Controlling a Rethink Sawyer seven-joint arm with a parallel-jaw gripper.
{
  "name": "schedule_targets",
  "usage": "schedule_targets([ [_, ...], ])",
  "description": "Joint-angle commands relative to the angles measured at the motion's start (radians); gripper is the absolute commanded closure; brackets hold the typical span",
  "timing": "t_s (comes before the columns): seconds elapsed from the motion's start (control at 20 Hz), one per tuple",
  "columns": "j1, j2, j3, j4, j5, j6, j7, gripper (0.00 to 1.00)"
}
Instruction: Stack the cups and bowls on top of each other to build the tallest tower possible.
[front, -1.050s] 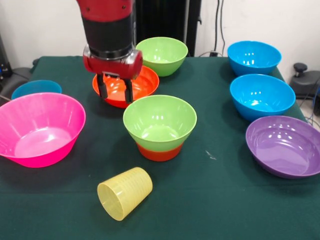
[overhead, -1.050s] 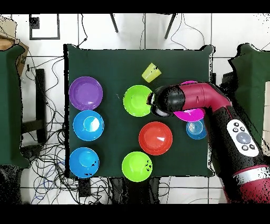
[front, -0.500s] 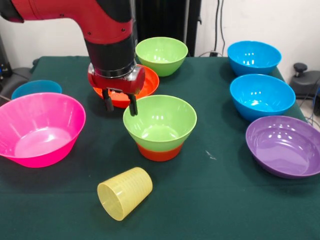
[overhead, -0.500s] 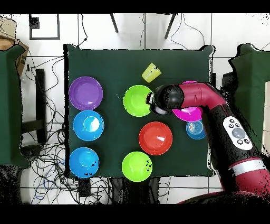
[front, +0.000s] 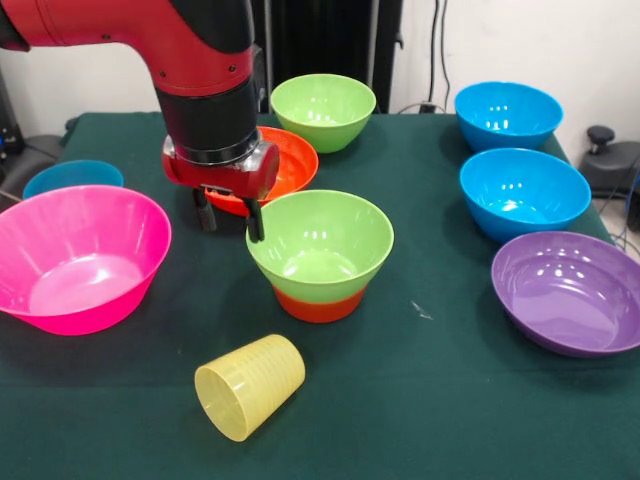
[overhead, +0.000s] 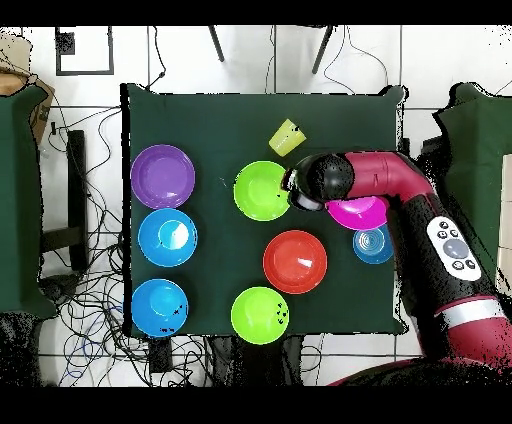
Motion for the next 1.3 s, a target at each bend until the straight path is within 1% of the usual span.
schedule_targets([
  [0.05, 0.029, 0.035, -0.018, -0.083, -0.030, 0.100, -0.281, 0.00],
  [0.3, 0.020, 0.010, -0.014, -0.058, -0.019, 0.094, -0.277, 0.00],
  [0.4, 0.017, -0.027, -0.013, -0.032, -0.013, 0.102, -0.277, 0.00],
  [0.55, 0.019, -0.110, -0.014, 0.036, 0.001, 0.109, -0.249, 0.00],
  [0.6, 0.023, -0.121, -0.015, 0.047, 0.003, 0.107, -0.238, 0.00],
  [0.75, 0.040, -0.090, -0.022, 0.028, -0.007, 0.086, -0.211, 0.00],
  [0.85, 0.047, -0.082, -0.029, 0.033, -0.019, 0.067, -0.197, 0.00],
  [1.05, 0.044, -0.094, -0.029, 0.051, -0.015, 0.062, -0.195, 0.00],
  [1.3, 0.041, -0.087, -0.027, 0.046, -0.013, 0.064, -0.206, 0.00],
])
